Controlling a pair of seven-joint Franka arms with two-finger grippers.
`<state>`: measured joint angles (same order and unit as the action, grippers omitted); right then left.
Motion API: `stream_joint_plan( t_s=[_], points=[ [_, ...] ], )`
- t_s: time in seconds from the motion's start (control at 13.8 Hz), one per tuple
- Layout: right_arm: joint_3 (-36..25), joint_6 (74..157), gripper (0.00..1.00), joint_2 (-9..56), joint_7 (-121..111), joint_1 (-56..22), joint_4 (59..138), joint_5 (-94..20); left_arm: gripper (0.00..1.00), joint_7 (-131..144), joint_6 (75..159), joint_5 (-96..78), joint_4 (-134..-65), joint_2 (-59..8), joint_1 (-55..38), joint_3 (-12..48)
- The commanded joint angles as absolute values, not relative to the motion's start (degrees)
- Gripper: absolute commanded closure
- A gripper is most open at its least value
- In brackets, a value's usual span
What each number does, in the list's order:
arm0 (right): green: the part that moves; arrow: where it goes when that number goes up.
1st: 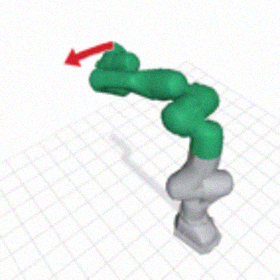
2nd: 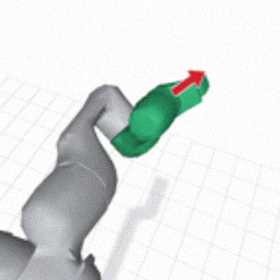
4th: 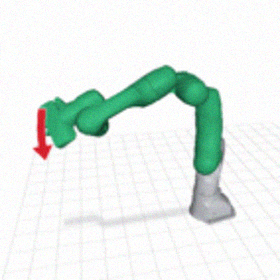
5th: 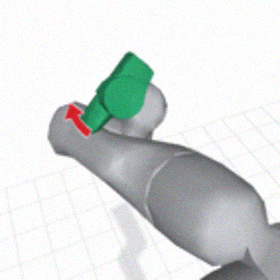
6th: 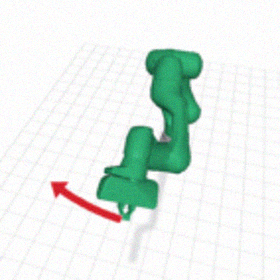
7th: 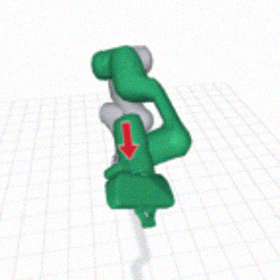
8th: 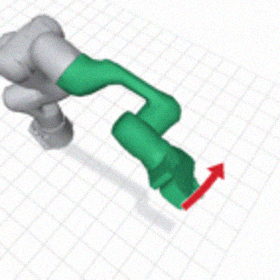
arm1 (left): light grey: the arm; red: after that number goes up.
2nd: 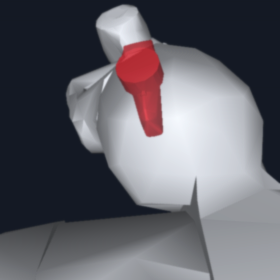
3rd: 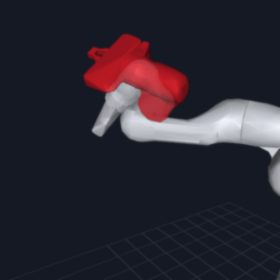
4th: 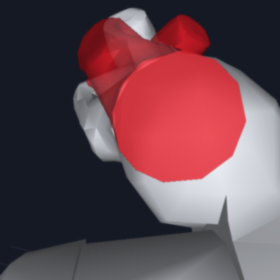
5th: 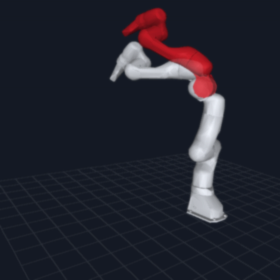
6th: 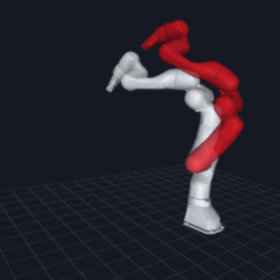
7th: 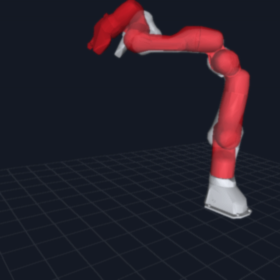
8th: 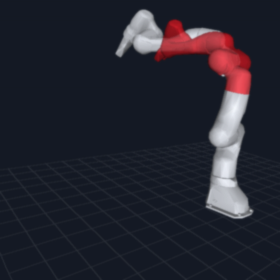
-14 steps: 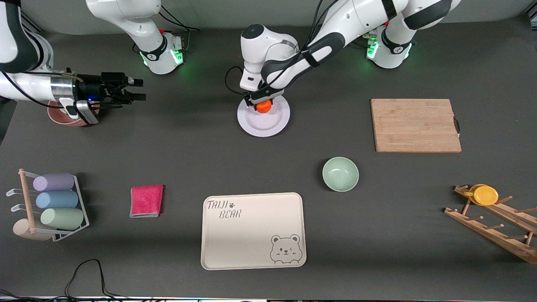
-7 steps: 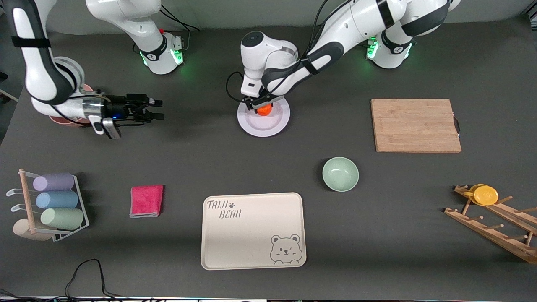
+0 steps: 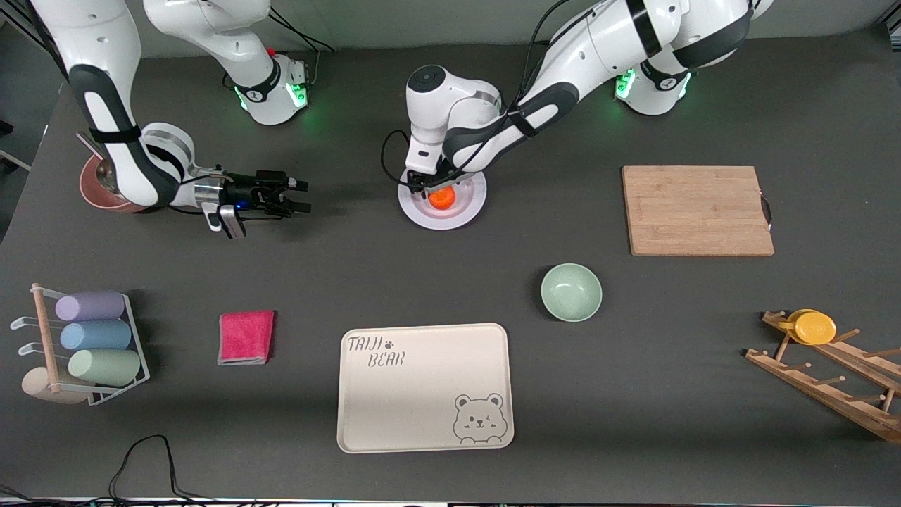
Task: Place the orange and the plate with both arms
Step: 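Lower the orange onto the plate while the right gripper reaches the plate, then open the left gripper and withdraw it toward the cutting board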
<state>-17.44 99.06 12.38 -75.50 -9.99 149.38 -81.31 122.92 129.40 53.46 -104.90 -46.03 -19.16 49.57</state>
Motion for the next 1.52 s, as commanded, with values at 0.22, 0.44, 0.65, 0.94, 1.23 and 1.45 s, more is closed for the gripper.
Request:
stream_joint_plan(
  t_s=[0.22,0.44,0.65,0.94,1.23,1.45],
  points=[
    [-16.79,99.05,0.0,17.66,-82.79,-12.66,150.38,-88.15,0.0,119.46,125.43,53.97,-101.17,-45.26,-15.74,51.59],
    [-16.7,99.05,0.0,19.07,-82.79,-12.66,150.91,-88.24,0.0,108.77,119.81,49.5,-97.31,-44.74,-12.84,52.21],
    [-15.57,99.4,0.01,20.91,-82.71,-12.66,150.82,-89.46,0.0,99.87,113.48,46.67,-92.3,-43.07,-11.08,52.12],
    [-6.96,102.91,0.15,21.44,-82.62,-12.66,150.91,-99.38,0.0,90.03,112.33,46.06,-91.67,-41.57,0.23,58.24],
    [-1.51,107.13,0.15,21.45,-82.71,-12.66,150.91,-105.19,0.0,68.72,113.28,31.1,-91.14,-33.53,6.5,53.56],
    [3.5,110.56,0.24,21.45,-82.88,-12.66,150.82,-111.15,0.0,44.55,110.84,13.33,-91.05,-23.23,7.73,43.71]
  ],
)
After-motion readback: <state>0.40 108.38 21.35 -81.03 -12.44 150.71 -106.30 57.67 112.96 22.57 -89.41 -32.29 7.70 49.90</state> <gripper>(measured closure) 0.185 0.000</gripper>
